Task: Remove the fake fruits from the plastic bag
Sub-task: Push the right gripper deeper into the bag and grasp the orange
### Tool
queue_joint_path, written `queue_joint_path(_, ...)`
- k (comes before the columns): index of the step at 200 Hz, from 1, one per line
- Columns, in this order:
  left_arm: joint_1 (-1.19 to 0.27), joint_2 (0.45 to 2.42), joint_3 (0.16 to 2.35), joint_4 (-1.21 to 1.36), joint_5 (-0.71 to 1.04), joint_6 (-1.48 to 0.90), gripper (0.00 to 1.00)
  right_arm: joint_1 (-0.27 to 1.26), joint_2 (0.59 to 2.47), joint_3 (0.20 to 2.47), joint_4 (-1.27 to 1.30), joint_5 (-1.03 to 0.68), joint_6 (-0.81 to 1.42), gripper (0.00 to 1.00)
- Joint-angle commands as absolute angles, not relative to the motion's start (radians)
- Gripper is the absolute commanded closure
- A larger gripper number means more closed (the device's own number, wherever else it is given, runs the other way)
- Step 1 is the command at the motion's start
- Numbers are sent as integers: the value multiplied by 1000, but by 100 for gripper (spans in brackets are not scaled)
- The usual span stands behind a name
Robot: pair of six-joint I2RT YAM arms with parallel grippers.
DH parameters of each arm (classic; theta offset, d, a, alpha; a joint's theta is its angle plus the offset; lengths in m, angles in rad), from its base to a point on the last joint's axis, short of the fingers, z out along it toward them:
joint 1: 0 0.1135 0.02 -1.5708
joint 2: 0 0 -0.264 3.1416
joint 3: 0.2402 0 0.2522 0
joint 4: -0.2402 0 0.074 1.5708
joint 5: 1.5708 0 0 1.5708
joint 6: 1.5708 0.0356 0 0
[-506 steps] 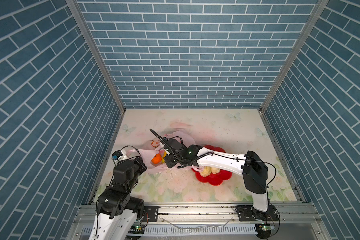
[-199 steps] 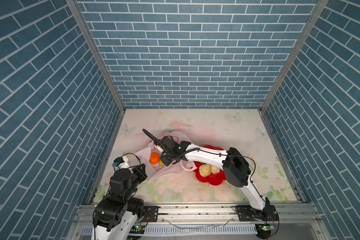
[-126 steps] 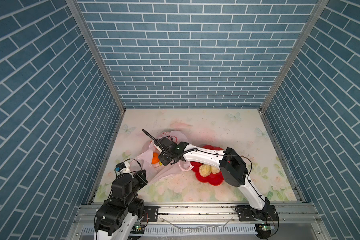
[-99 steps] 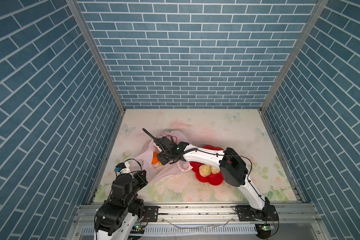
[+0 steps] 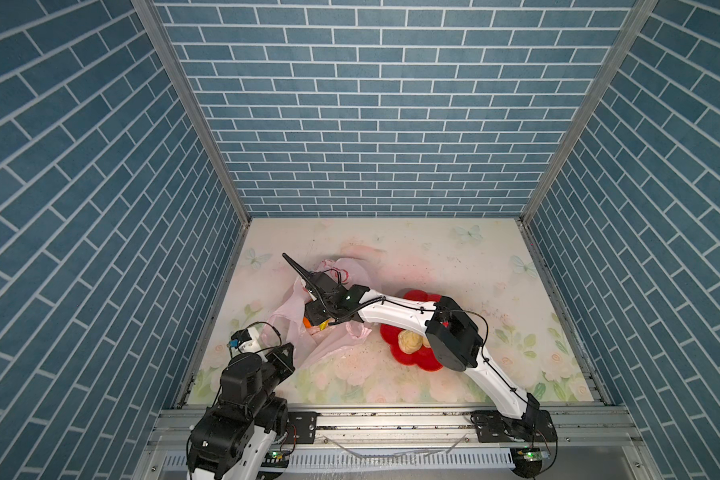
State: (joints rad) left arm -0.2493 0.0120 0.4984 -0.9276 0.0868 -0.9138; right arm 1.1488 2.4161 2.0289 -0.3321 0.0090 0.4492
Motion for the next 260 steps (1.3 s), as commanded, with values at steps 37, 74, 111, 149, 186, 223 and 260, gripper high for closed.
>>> queue_joint_path(37,-253,3,488,-953,100,-920,93,1146,2477,2127,-350,-19,505,28)
queue_joint_path(74,-253,2,485,-951,103,-920,93,1146,2496,2145,-356,-28,512,25)
queue_joint_path(111,-253,0,485,-953,102,-920,93,1146,2517,2163,-374,-35,516,20)
queue_joint_path(149,-253,-2,485,-954,97,-922,93,1146,2529,2163,-376,-48,522,21)
queue_joint_path(186,-253,-3,486,-953,94,-922,93,1146,2539,2173,-384,-53,522,24)
queue_joint_path(223,-253,-5,489,-956,86,-922,93,1146,2548,2179,-394,-63,522,30)
queue_joint_path(260,-253,-5,492,-957,71,-922,93,1144,2527,2167,-394,-65,512,41)
